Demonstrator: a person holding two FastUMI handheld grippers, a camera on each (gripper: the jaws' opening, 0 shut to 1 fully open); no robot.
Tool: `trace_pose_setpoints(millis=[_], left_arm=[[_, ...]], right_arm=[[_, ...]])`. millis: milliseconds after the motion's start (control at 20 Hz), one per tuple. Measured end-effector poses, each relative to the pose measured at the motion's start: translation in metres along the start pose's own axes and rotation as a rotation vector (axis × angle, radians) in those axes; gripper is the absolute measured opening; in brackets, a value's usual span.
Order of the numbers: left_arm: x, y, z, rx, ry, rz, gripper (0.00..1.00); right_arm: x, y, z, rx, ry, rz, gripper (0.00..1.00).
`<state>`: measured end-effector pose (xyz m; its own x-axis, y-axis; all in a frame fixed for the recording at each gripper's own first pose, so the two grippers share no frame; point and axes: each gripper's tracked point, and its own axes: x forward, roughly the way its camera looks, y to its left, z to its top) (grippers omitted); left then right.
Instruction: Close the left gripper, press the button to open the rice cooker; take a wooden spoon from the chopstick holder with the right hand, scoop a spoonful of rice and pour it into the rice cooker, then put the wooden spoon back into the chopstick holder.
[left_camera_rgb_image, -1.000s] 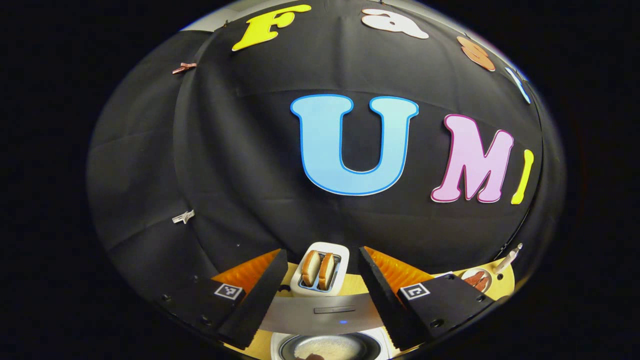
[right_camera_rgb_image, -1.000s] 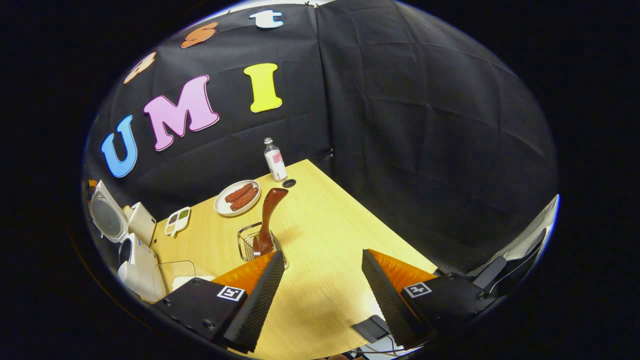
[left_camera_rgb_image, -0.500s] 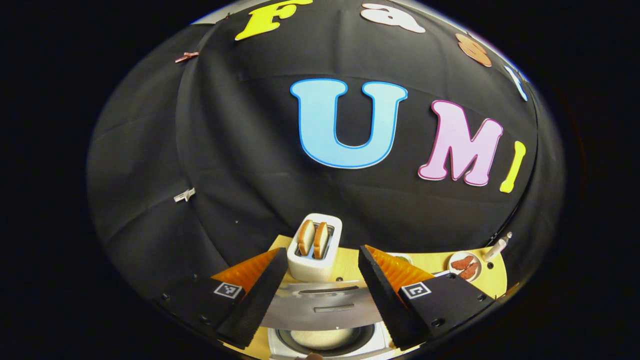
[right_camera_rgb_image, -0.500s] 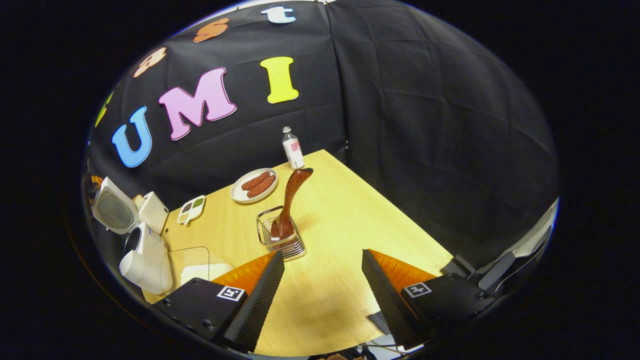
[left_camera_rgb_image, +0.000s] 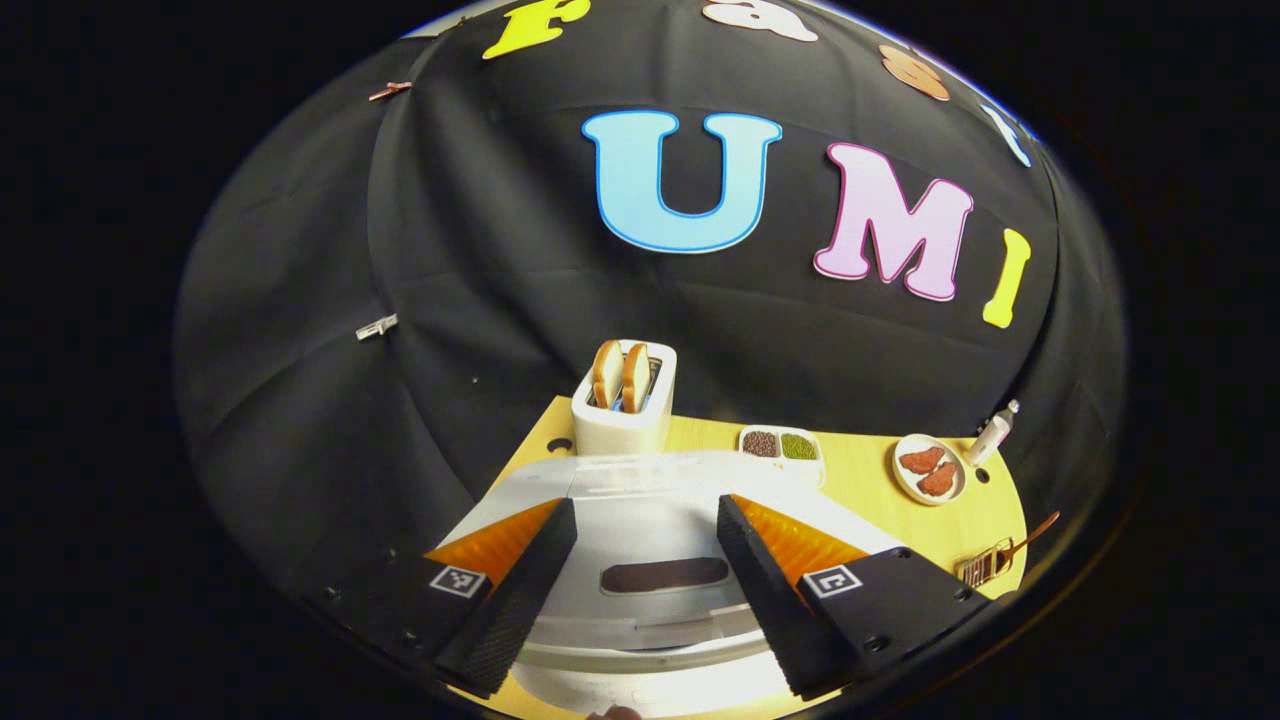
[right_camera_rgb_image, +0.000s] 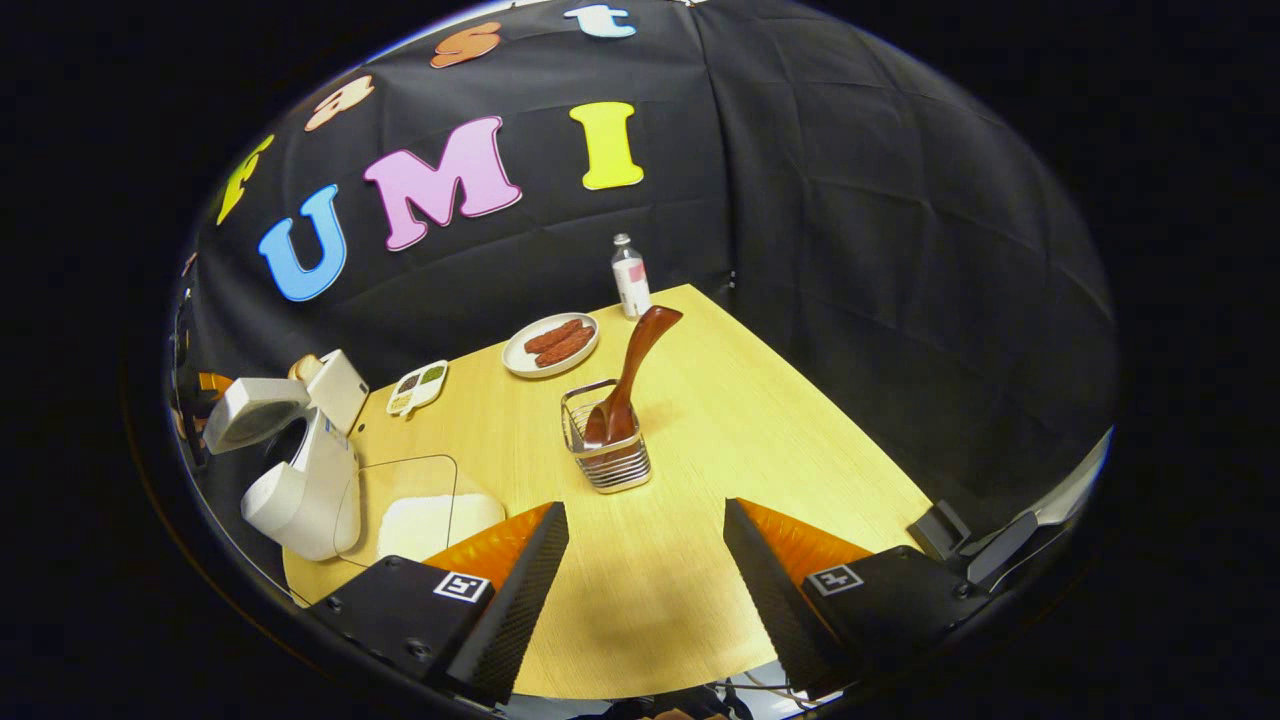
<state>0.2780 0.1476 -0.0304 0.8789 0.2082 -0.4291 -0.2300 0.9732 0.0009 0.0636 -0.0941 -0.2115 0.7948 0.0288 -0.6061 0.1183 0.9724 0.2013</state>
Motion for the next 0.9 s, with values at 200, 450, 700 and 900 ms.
trace_pose_setpoints(millis=[200,450,700,900], left_arm=[[0.001,-0.001,-0.032,-0.011,-0.046,0.022,1.0],[0.009,-0.003,-0.071,0.001,-0.065,0.047,1.0],[0.019,-0.001,-0.098,0.023,-0.047,0.039,1.0],[0.018,-0.003,-0.097,0.039,-0.094,0.025,1.0]], right_arm=[[-0.003,0.011,-0.011,-0.018,0.019,0.022,0.99],[-0.003,0.027,-0.022,-0.055,0.039,0.037,0.99],[-0.006,0.039,-0.032,-0.054,0.062,0.064,0.99],[-0.008,0.059,-0.038,-0.084,0.066,0.1,0.99]])
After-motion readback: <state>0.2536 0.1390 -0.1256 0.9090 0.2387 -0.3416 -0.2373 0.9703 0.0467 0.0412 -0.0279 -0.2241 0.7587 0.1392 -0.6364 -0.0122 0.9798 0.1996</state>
